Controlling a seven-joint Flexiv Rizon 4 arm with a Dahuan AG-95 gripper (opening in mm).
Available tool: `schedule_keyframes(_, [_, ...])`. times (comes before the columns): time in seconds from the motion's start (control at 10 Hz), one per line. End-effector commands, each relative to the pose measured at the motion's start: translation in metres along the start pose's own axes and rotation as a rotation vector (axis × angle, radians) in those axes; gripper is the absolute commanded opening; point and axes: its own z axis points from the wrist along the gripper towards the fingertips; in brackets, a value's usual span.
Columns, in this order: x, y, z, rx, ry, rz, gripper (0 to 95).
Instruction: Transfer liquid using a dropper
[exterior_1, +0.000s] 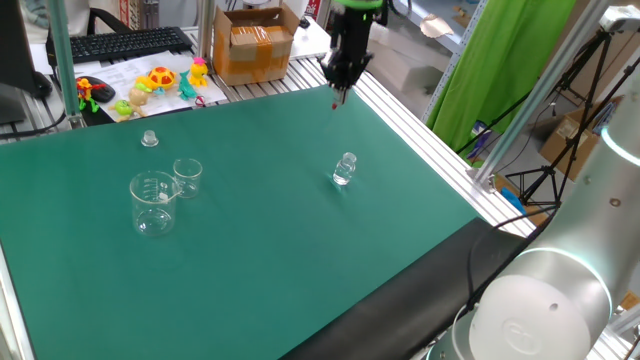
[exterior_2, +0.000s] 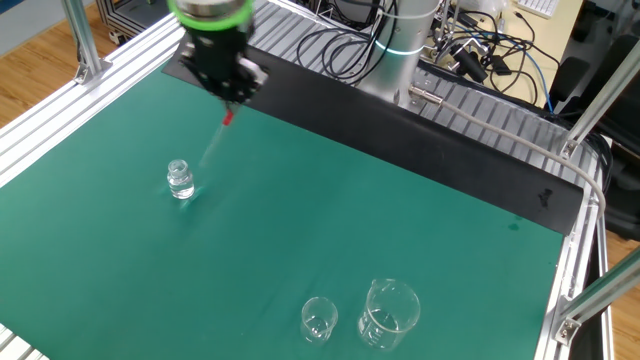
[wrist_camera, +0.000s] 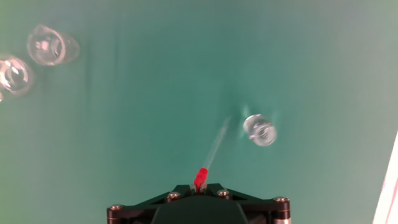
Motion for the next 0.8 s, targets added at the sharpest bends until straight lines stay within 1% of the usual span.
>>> schedule_keyframes(0.1, [0.012,-0.022,0.003,-0.001,-0.011,-0.034,0.0])
schedule_keyframes(0.2, [0.017,-0.030,0.005,-0.002,-0.011,-0.045,0.0])
schedule_keyframes(0.3, [0.022,-0.040,0.011,-0.019,-0.018,-0.046,0.0])
schedule_keyframes(0.4, [0.027,-0.049,0.019,-0.026,-0.024,-0.053,0.0])
schedule_keyframes(0.5, [0.028,-0.051,0.021,-0.029,-0.025,-0.054,0.0])
schedule_keyframes(0.6, [0.034,-0.060,0.031,-0.047,-0.032,-0.055,0.0])
schedule_keyframes(0.8, [0.039,-0.065,0.040,-0.045,-0.043,-0.057,0.0])
